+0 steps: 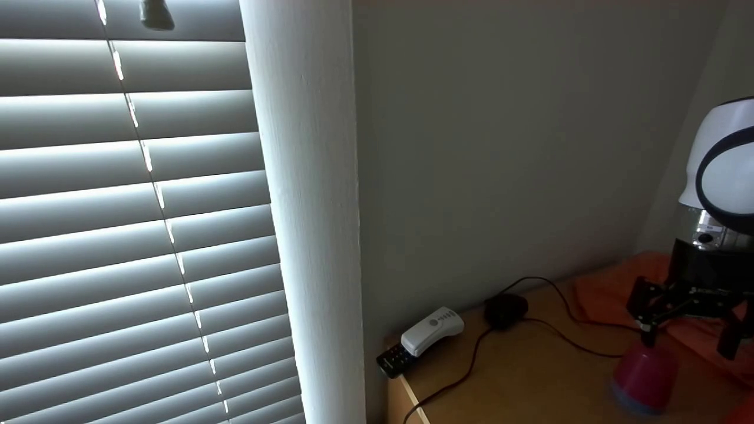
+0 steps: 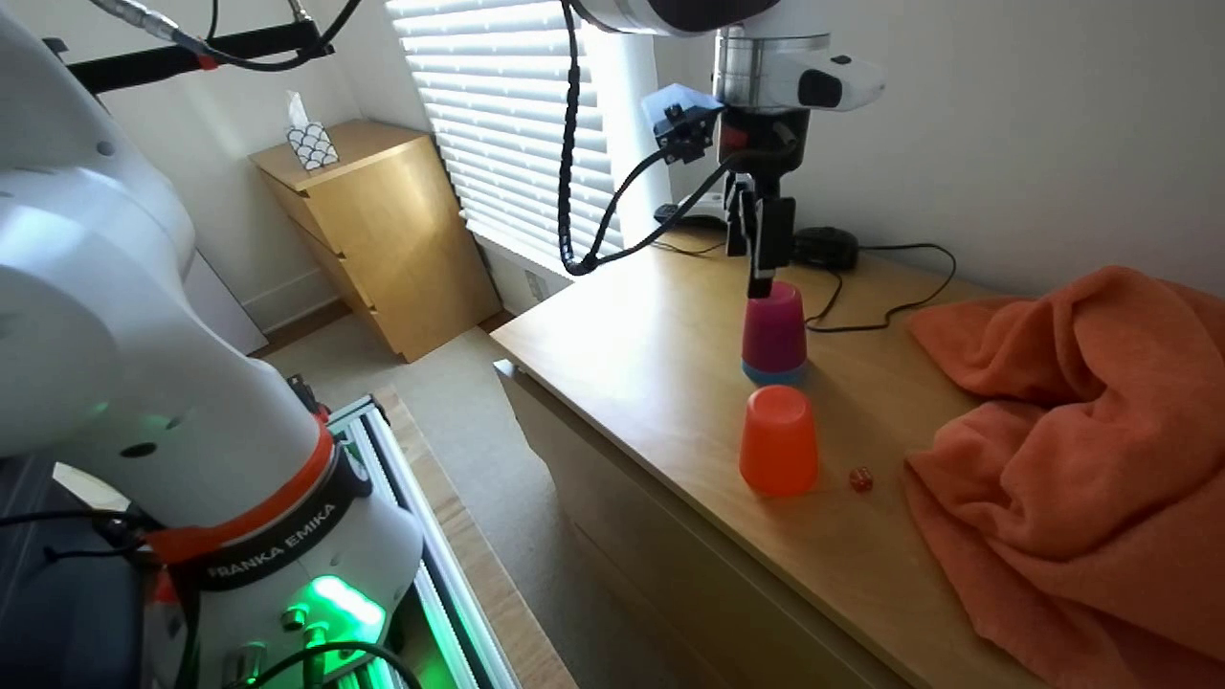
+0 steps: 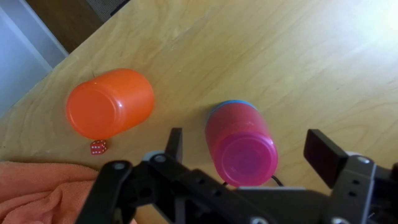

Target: Stack up the cups on the table

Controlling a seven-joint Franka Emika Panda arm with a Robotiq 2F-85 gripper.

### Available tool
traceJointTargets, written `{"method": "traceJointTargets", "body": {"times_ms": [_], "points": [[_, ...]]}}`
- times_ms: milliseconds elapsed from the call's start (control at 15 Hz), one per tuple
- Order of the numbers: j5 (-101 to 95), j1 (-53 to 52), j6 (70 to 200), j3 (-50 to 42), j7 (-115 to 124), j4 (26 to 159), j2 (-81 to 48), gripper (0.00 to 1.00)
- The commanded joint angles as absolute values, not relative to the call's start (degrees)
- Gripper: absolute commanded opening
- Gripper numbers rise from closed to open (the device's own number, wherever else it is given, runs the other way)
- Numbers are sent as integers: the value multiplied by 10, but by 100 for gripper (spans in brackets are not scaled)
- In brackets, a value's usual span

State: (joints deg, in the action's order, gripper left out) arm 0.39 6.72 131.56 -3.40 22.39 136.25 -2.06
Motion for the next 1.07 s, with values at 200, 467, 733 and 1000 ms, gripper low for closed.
{"method": "traceJointTargets", "body": {"times_ms": [200, 467, 733, 1000], "points": [[75, 64, 1328, -48, 199, 1341, -68, 100], [80, 65, 1335, -54, 199, 1331, -86, 100], [85, 65, 1338, -57, 196, 1323, -102, 100], [79, 63, 1341, -60, 202, 1317, -116, 70]]}}
